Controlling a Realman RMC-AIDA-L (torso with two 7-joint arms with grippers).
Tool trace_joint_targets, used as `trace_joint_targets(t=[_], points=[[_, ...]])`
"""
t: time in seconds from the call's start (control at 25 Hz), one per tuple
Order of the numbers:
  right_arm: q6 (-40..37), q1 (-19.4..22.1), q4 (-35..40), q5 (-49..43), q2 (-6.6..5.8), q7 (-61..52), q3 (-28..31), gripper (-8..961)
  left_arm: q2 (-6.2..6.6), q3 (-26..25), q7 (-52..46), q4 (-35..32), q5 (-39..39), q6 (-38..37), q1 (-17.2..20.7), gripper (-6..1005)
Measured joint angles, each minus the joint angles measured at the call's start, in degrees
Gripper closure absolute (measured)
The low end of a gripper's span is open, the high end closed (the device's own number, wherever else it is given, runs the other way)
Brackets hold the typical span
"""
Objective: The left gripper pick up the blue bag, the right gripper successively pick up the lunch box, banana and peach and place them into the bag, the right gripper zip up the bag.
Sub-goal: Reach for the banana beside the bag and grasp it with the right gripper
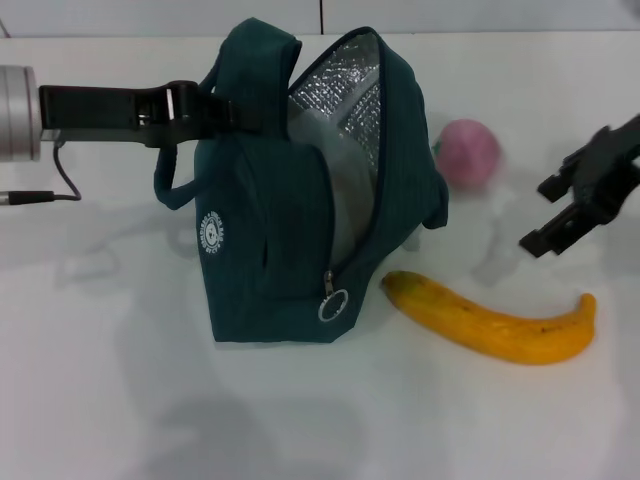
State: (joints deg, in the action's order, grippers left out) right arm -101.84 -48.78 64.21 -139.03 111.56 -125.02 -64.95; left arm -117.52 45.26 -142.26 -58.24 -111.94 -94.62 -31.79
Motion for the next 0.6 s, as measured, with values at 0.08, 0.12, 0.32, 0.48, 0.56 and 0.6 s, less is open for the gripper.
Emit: trace_joint_targets(t=[0.08,0.12,0.32,0.48,0.56,0.6], points=[[-0.97,-1.73,0.21,-2.12,1.56,-0.83,-1.16,98,-0.04,0.00,0.02,0.00,0.00,0.07,-0.04,950],[-1.07,-2.40,0.21,-3.11,2.21,-1.25,-1.89,98,-0.05,0.00,0.02,-0.01,0.00,0.11,-0.12,950],[0.03,-4.54,-0.32,-5.24,3.76,-4.65,-9.55,99,-0.13,0.00,0.05,0.26,0.00,0.56,-0.37,950],[1.62,-4.92,-0.45,-5.18,4.15,-6.81,-14.33,99,-0.14,0.00,0.31,0.67,0.00,0.73,-0.52,951],[2.19,-5.13,-0.62,-5.08,4.35,-7.44,-15.57,99,-0.18,0.00,0.49,0.70,0.00,0.76,-0.53,951],[2.37,-5.22,-0.75,-4.95,4.39,-7.54,-15.93,99,-0.20,0.00,0.55,0.71,0.00,0.76,-0.54,951]])
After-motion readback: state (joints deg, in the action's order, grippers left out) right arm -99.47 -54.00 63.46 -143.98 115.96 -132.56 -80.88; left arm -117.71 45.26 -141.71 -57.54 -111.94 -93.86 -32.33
